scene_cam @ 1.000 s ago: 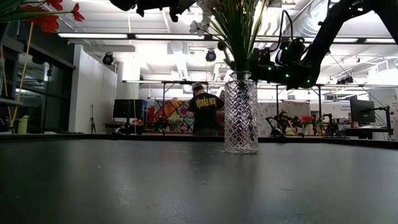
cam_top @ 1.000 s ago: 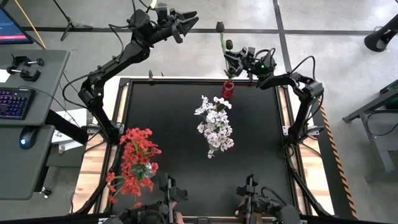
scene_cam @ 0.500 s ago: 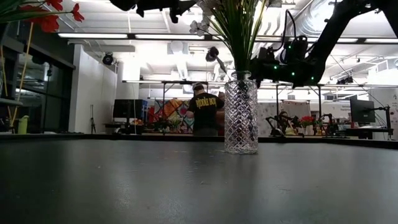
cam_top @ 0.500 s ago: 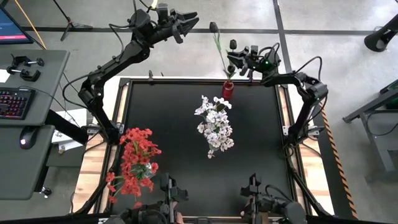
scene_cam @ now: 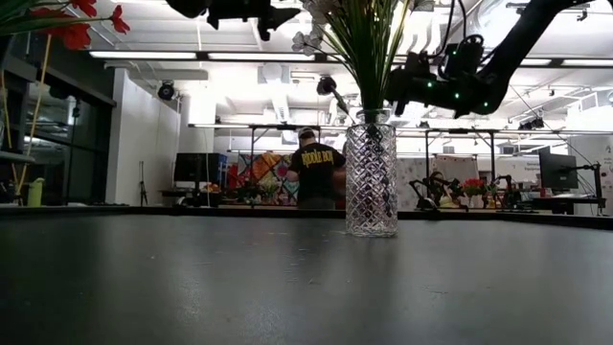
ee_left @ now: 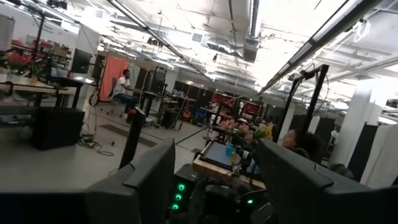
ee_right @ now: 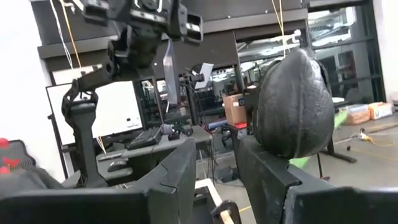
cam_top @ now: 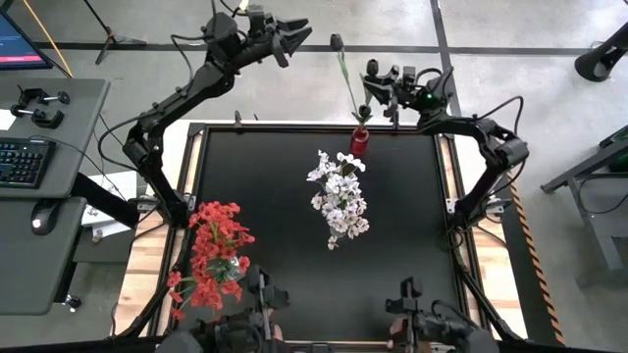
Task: Sort flowers into vase by color
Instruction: Put the black tulip into the red vase
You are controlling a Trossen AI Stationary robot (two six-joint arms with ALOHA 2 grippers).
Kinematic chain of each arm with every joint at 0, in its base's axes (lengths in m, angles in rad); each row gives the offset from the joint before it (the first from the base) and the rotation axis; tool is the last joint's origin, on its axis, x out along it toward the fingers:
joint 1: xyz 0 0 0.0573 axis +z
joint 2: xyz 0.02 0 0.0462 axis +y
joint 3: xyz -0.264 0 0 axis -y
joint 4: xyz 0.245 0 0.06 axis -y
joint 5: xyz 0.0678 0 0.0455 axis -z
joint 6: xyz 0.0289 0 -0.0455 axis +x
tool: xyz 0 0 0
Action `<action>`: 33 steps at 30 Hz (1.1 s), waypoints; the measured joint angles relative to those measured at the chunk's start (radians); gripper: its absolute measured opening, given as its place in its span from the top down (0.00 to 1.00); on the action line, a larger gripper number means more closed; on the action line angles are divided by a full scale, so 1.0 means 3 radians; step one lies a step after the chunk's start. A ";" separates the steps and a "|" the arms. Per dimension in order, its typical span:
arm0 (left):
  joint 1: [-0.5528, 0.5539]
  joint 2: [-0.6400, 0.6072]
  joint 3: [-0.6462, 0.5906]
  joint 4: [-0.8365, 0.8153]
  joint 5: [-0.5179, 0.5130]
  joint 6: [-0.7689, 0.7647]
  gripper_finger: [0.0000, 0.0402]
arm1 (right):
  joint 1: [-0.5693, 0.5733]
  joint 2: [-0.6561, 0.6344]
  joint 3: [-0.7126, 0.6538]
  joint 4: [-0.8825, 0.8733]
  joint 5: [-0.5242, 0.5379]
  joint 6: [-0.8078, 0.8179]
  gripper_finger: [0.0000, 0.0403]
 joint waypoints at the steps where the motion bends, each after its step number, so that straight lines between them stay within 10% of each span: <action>1: 0.0006 0.0000 0.0000 -0.0003 0.0000 0.0000 0.46 | 0.0001 -0.0022 0.0006 0.0002 0.0000 0.0006 0.72; 18: 0.0005 0.0000 -0.0001 -0.0159 -0.0024 0.0022 0.46 | 0.0041 -0.0111 0.0012 -0.0998 0.0062 -0.0316 0.70; 33: 0.0005 0.0000 -0.0001 -0.0171 -0.0024 0.0031 0.46 | 0.0134 -0.0306 0.0012 -0.0968 0.0007 -0.0088 0.43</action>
